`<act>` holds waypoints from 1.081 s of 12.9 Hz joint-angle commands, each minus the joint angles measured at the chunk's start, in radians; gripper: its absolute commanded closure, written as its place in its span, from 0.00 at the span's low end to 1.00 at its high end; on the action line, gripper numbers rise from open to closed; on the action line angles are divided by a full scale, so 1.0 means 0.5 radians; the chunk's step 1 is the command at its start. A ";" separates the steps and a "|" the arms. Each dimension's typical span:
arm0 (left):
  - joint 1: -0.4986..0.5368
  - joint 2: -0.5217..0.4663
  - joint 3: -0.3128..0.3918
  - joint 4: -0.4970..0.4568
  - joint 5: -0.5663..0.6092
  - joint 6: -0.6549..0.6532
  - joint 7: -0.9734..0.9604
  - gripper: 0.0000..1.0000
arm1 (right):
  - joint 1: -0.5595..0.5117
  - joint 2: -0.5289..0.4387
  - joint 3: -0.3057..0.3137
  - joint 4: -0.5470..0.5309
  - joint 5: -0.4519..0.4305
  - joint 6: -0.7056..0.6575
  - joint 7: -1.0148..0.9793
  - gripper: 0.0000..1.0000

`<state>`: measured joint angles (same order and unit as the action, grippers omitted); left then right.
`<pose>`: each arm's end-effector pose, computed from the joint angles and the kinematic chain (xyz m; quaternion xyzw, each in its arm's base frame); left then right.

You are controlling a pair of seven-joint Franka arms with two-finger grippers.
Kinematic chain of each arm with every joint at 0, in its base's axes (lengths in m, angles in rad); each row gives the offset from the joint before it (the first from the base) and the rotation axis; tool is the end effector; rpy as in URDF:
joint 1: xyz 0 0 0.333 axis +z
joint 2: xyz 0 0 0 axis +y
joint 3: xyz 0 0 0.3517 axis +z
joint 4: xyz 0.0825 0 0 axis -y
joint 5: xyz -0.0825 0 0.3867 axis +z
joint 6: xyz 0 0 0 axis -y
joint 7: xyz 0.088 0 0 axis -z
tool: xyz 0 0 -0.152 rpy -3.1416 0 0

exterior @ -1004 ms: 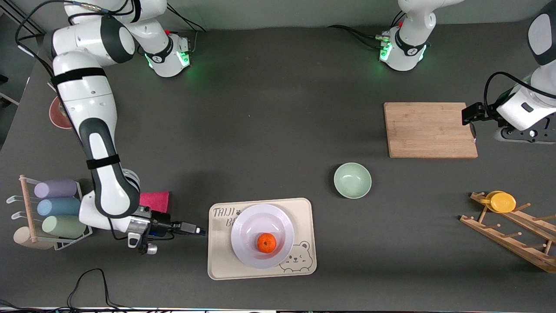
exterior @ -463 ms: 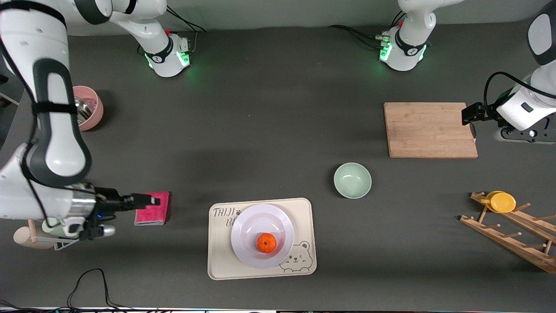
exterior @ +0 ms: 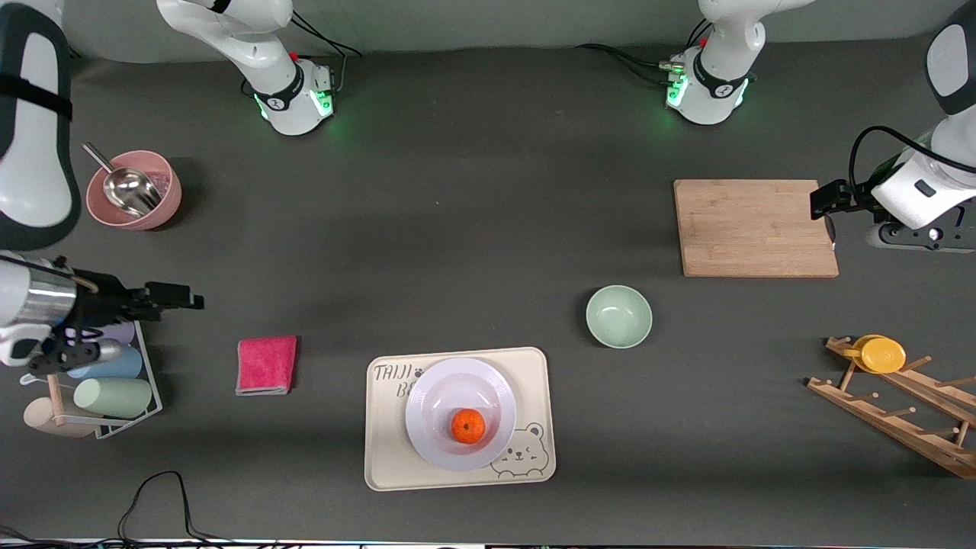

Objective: Place orange and plate with both arms

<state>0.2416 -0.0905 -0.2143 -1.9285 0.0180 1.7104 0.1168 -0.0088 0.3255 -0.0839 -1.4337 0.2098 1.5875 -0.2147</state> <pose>0.5133 0.0136 0.5052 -0.9967 0.0454 0.0660 0.0137 0.6477 -0.0217 0.4867 -0.9910 -0.0509 0.0699 0.1026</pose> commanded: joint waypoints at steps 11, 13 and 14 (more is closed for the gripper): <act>0.100 -0.267 -0.007 -0.012 -0.156 0.065 0.064 0.00 | 0.076 -0.476 -0.007 -0.237 -0.450 -0.006 0.343 0.00; 0.103 -0.288 -0.004 -0.009 -0.147 0.034 0.067 0.00 | 0.079 -0.479 -0.007 -0.231 -0.463 -0.009 0.343 0.00; 0.103 -0.288 -0.004 -0.003 -0.140 0.006 0.067 0.00 | 0.079 -0.479 -0.007 -0.234 -0.463 -0.009 0.343 0.00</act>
<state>0.2806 -0.2164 -0.2122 -1.9213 -0.0414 1.7343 0.1265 0.0214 0.1046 -0.0849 -1.5339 0.0077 1.5777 -0.0666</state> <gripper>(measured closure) 0.000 0.000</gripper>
